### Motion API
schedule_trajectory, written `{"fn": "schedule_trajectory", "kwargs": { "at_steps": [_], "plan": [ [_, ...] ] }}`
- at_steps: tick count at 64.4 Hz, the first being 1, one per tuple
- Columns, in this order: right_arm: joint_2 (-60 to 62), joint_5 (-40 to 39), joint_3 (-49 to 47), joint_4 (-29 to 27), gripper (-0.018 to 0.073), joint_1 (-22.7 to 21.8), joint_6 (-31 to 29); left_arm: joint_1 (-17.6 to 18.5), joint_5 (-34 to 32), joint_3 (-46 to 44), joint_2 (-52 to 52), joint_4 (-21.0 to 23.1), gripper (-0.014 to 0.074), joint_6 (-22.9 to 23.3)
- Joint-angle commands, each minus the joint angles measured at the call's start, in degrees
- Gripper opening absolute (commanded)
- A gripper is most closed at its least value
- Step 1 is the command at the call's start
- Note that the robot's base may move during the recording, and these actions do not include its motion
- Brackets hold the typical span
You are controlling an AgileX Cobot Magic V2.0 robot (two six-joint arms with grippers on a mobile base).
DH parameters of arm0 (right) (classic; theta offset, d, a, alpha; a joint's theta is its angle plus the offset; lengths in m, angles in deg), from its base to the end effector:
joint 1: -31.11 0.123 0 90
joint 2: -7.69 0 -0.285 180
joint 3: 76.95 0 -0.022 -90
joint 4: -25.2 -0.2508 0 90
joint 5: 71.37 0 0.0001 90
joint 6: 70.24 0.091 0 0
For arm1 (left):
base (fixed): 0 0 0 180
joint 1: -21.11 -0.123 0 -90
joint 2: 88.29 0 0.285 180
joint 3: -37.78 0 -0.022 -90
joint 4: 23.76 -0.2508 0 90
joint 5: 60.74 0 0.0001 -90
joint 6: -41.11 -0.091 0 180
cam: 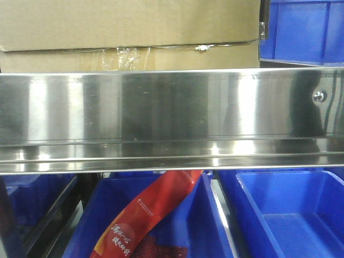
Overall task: Grab carton from right shelf to conveyor
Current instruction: 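Pinch the carton's side walls with the left and right grippers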
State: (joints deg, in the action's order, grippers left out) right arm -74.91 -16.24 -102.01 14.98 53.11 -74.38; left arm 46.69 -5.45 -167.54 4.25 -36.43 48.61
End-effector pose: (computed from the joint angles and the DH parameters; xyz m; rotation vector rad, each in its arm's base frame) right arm 0.2235 0.1046 0.5246 -0.4429 1.9274 0.4143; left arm 0.2585 -0.1055 0.5040 0.3347 2.0033 -0.0989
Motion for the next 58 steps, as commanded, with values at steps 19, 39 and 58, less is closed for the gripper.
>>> {"fn": "schedule_trajectory", "kwargs": {
  "at_steps": [19, 39, 58],
  "plan": [
    [-19.0, 14.8, -23.8, 6.2, 0.0494, 0.1, 3.1, -8.0, 8.4, -9.3, -7.5, -0.4, 0.0422, 6.3],
    [-26.3, 14.8, -24.5, 6.2, 0.0494, 0.1, 4.1, -12.3, 8.2, -9.3, -12.7, 3.3, 0.0423, 6.3],
    [-31.5, 14.8, -24.5, 6.0, 0.0494, 0.1, 4.1, -12.3, 8.0, -9.3, -17.3, 4.1, 0.0423, 6.3]
  ]
}}
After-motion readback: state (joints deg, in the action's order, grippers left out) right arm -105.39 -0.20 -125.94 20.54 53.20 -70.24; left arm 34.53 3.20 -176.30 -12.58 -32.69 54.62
